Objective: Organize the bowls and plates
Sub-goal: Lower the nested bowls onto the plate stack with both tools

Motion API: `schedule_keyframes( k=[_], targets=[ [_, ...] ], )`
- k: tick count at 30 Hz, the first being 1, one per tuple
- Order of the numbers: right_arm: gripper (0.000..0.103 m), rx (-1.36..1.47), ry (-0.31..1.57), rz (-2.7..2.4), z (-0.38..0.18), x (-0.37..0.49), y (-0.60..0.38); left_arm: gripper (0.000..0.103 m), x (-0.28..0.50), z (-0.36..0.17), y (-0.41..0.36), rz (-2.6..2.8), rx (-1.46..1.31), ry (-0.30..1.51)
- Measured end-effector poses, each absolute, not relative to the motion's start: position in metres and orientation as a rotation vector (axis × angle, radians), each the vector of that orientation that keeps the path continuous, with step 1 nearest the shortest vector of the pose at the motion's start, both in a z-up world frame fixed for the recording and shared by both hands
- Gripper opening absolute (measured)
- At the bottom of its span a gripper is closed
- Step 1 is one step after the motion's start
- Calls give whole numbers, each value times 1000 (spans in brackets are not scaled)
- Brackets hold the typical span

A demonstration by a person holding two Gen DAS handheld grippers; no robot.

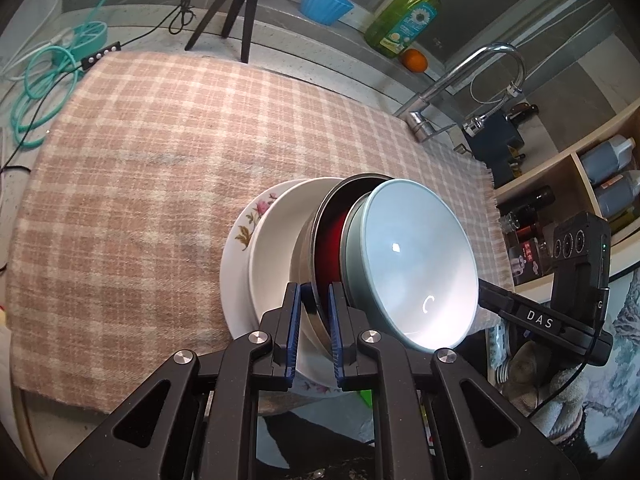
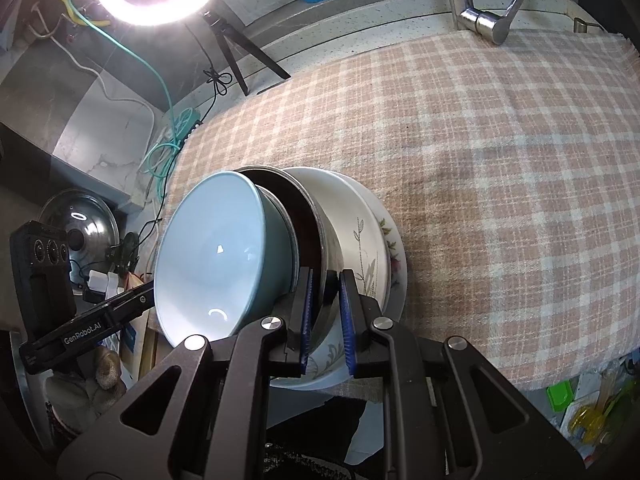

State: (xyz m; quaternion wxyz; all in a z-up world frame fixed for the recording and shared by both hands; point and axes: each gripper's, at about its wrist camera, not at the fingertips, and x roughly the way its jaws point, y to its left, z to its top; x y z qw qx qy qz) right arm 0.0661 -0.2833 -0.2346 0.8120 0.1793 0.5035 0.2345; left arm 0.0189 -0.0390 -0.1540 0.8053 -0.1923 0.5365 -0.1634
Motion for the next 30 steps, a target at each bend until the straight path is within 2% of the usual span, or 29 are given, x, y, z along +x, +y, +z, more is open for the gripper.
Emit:
schedule_keyframes(
  k=[20,24,25,27,28,30],
  targets=[
    [16,385,1064,518,-234,62,-291,11,19,-154,-40,-333,-395,1146],
    [16,391,1061,520,-232,61,-292,14,18,-153,-39,-323,-394,1147],
    [18,394,1059,520,-231,60,-292,14,18,-153,-39,-321,-394,1146],
    [28,394,1047,511,-229,59,-295,18,17,-152,-38,-310,-388,1143],
    [38,394,1042,508,-228,58,-296,19,16,-150,-37,-305,-386,1138],
    [45,389,1028,501,-225,57,-298,21,15,-148,-35,-303,-386,1132]
  ],
)
